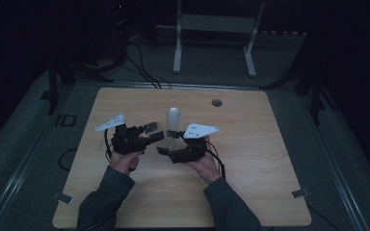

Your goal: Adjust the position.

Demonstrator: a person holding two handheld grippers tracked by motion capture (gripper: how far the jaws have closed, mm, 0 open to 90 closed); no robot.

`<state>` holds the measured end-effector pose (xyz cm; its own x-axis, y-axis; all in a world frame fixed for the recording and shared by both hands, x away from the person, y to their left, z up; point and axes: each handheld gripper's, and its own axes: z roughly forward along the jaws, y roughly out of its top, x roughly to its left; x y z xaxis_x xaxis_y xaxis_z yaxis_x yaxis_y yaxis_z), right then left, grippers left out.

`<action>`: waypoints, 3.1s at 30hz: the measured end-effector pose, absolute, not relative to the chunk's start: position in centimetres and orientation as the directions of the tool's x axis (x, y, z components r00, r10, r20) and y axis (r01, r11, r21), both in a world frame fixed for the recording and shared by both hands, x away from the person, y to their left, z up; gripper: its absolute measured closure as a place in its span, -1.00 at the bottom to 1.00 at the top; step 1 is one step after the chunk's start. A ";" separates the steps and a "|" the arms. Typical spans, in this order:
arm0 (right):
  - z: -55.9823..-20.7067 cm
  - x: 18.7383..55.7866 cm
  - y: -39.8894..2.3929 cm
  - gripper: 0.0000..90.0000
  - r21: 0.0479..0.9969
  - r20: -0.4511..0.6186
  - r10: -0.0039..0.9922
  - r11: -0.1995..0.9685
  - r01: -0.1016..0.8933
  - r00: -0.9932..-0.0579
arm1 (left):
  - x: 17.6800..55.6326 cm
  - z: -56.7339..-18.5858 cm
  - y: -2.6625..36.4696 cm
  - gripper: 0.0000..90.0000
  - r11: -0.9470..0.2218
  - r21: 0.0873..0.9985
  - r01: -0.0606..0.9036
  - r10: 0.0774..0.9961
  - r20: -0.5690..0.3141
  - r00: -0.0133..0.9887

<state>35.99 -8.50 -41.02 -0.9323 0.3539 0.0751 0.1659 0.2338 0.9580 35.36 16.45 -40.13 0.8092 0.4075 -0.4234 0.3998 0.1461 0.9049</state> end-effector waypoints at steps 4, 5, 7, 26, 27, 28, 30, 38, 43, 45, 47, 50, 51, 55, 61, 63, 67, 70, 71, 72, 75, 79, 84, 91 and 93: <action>-41.0 36.0 -8.5 -0.36 0.957 0.070 0.356 0.241 0.163 -0.932 | 35.3 -40.0 16.3 -0.37 0.131 0.911 0.390 0.416 -0.408 0.813; -41.0 36.0 -8.6 -0.36 0.956 0.069 0.356 0.243 0.163 -0.932 | 35.2 -39.9 16.3 -0.38 0.128 0.914 0.386 0.419 -0.402 0.814; -41.0 36.0 -8.6 -0.36 0.955 0.063 0.358 0.251 0.161 -0.932 | 35.2 -39.9 16.3 -0.39 0.113 0.919 0.377 0.426 -0.388 0.818; -40.9 36.1 -9.4 -0.36 0.947 0.054 0.360 0.279 0.163 -0.931 | 34.7 -39.3 15.9 -0.44 0.030 0.946 0.324 0.453 -0.302 0.839; -40.9 36.1 -9.5 -0.36 0.946 0.053 0.358 0.281 0.162 -0.932 | 34.7 -39.3 15.9 -0.44 0.028 0.946 0.323 0.455 -0.299 0.839; -40.8 36.1 -9.5 -0.36 0.945 0.051 0.358 0.284 0.160 -0.932 | 34.6 -39.3 16.0 -0.44 0.024 0.947 0.321 0.456 -0.296 0.839; -40.8 36.1 -9.5 -0.36 0.943 0.047 0.356 0.292 0.159 -0.933 | 34.6 -39.2 16.0 -0.44 0.017 0.948 0.317 0.457 -0.290 0.841; -40.7 36.1 -9.9 -0.36 0.935 0.032 0.356 0.320 0.154 -0.934 | 34.5 -39.1 16.4 -0.44 0.011 0.954 0.301 0.470 -0.270 0.840; -40.5 36.1 -10.1 -0.36 0.930 0.019 0.354 0.337 0.146 -0.935 | 34.5 -38.9 16.8 -0.44 0.009 0.956 0.292 0.474 -0.262 0.841; -40.5 36.2 -10.1 -0.36 0.927 0.015 0.353 0.346 0.145 -0.936 | 34.4 -38.8 16.9 -0.44 0.006 0.957 0.290 0.481 -0.257 0.838; -40.4 36.2 -10.2 -0.36 0.923 0.006 0.352 0.358 0.140 -0.936 | 34.4 -38.7 17.0 -0.44 0.000 0.958 0.285 0.482 -0.250 0.839; -40.3 36.3 -10.2 -0.36 0.916 -0.005 0.350 0.377 0.136 -0.937 | 34.4 -38.6 17.2 -0.44 -0.004 0.959 0.283 0.480 -0.247 0.842; -40.2 36.3 -10.2 -0.36 0.914 -0.009 0.348 0.383 0.133 -0.937 | 34.4 -38.6 17.2 -0.44 -0.009 0.959 0.282 0.480 -0.243 0.843; -39.7 36.4 -10.4 -0.36 0.908 -0.031 0.348 0.402 0.120 -0.937 | 34.4 -38.6 17.2 -0.44 -0.025 0.960 0.277 0.480 -0.232 0.846; -39.1 36.4 -10.5 -0.36 0.893 -0.061 0.339 0.439 0.100 -0.939 | 34.3 -38.5 17.2 -0.44 -0.055 0.962 0.267 0.480 -0.210 0.852; -38.9 36.3 -10.5 -0.36 0.885 -0.077 0.332 0.456 0.088 -0.940 | 34.3 -38.5 17.2 -0.44 -0.059 0.962 0.267 0.479 -0.208 0.853; -38.5 36.2 -10.4 -0.36 0.868 -0.110 0.313 0.493 0.062 -0.943 | 34.3 -38.4 17.3 -0.44 -0.075 0.962 0.264 0.481 -0.197 0.854; -38.2 36.2 -10.3 -0.36 0.852 -0.133 0.302 0.522 0.046 -0.944 | 34.2 -38.4 17.3 -0.44 -0.082 0.961 0.263 0.480 -0.193 0.856; -38.2 36.2 -10.3 -0.36 0.847 -0.139 0.296 0.529 0.042 -0.945 | 34.2 -38.4 17.3 -0.44 -0.087 0.961 0.262 0.482 -0.190 0.855; -38.1 36.2 -10.3 -0.36 0.844 -0.142 0.292 0.535 0.039 -0.946 | 34.2 -38.4 17.3 -0.44 -0.090 0.961 0.262 0.485 -0.187 0.854; -38.0 36.1 -10.3 -0.36 0.831 -0.156 0.284 0.556 0.030 -0.946 | 34.3 -38.4 17.2 -0.44 -0.092 0.960 0.263 0.488 -0.187 0.853; -37.8 36.1 -10.4 -0.36 0.819 -0.173 0.285 0.574 0.023 -0.943 | 34.2 -38.4 17.2 -0.44 -0.097 0.960 0.261 0.490 -0.182 0.852; -37.5 36.2 -10.6 -0.36 0.807 -0.184 0.282 0.590 0.019 -0.942 | 34.1 -38.3 17.0 -0.44 -0.120 0.959 0.255 0.498 -0.164 0.852; -37.3 36.4 -10.9 -0.36 0.784 -0.191 0.288 0.620 0.030 -0.938 | 34.1 -38.3 17.0 -0.44 -0.142 0.957 0.251 0.508 -0.147 0.849; -37.1 36.5 -10.9 -0.36 0.775 -0.197 0.285 0.631 0.029 -0.938 | 34.1 -38.3 17.0 -0.44 -0.150 0.957 0.250 0.510 -0.142 0.849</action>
<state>36.51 -10.87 -37.10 -0.9382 0.2847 -0.1969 0.0287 0.6308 0.7754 34.11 16.98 -38.30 0.8486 0.5096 -0.1418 0.2499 -0.1499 0.9566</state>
